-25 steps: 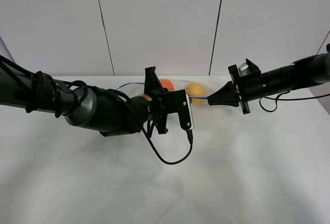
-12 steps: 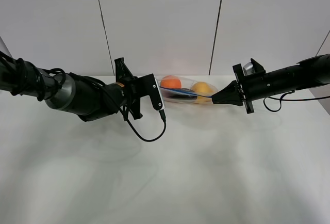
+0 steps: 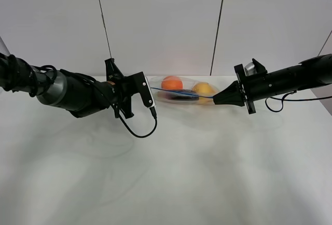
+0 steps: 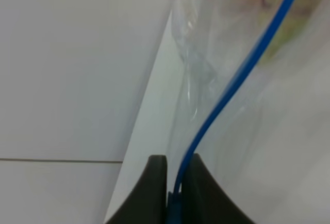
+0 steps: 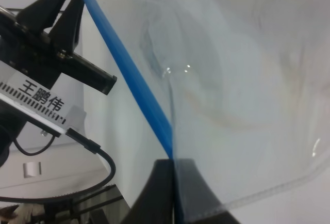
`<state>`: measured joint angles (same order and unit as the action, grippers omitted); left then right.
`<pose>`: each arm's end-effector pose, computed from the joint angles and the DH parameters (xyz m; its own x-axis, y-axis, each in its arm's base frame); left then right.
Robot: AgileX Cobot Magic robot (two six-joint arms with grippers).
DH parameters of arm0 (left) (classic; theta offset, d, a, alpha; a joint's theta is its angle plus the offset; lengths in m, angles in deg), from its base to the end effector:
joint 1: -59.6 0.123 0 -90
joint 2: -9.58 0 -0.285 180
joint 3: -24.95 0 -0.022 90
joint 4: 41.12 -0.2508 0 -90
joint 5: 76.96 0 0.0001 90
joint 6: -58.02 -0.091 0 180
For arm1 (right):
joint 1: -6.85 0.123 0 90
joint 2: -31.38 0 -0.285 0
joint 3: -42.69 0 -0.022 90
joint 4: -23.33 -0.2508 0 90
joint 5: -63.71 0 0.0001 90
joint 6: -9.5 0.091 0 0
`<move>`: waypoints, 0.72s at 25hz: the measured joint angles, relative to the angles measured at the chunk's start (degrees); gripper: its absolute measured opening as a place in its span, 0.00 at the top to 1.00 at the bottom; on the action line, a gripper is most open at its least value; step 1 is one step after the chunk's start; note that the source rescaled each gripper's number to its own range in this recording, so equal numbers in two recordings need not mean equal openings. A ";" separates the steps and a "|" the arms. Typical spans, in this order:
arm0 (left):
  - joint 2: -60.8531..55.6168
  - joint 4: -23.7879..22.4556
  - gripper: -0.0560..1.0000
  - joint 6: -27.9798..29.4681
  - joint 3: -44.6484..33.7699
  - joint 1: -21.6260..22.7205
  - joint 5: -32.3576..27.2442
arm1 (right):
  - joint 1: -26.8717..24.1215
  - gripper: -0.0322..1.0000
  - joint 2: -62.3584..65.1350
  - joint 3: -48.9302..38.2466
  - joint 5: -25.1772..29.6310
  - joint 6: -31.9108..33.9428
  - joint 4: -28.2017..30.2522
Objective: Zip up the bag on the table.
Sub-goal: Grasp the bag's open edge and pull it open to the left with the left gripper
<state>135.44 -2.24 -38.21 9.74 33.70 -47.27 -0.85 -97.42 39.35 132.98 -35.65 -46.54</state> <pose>0.3889 -0.1574 0.1332 -0.0518 0.9512 -0.3042 0.4397 0.2952 0.8483 0.3907 0.0278 0.1499 -0.9857 0.1236 -0.1147 -0.0403 0.4881 0.8718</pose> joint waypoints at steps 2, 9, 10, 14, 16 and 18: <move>0.00 0.00 0.95 0.00 0.00 0.26 -0.40 | 0.00 0.97 0.00 0.00 0.00 0.00 0.00; 0.00 0.25 0.95 0.00 0.00 1.42 -1.24 | 0.00 0.97 0.00 0.00 0.00 0.00 0.24; 0.00 0.25 0.95 0.00 0.00 1.42 -1.39 | 0.00 0.97 0.00 0.00 0.00 0.00 0.24; 0.00 0.30 0.95 0.00 0.00 1.42 -1.61 | 0.00 0.97 0.00 0.00 0.00 0.00 0.29; 0.00 0.30 0.95 0.28 0.00 1.42 -1.66 | 0.00 0.97 0.00 0.00 0.00 0.00 0.29; 0.00 0.30 0.94 1.64 0.00 1.42 -1.73 | 0.00 0.97 0.00 0.00 0.00 0.00 0.29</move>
<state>135.44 -1.95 -36.58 9.74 35.12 -49.01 -0.85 -97.42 39.35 132.98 -35.65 -46.25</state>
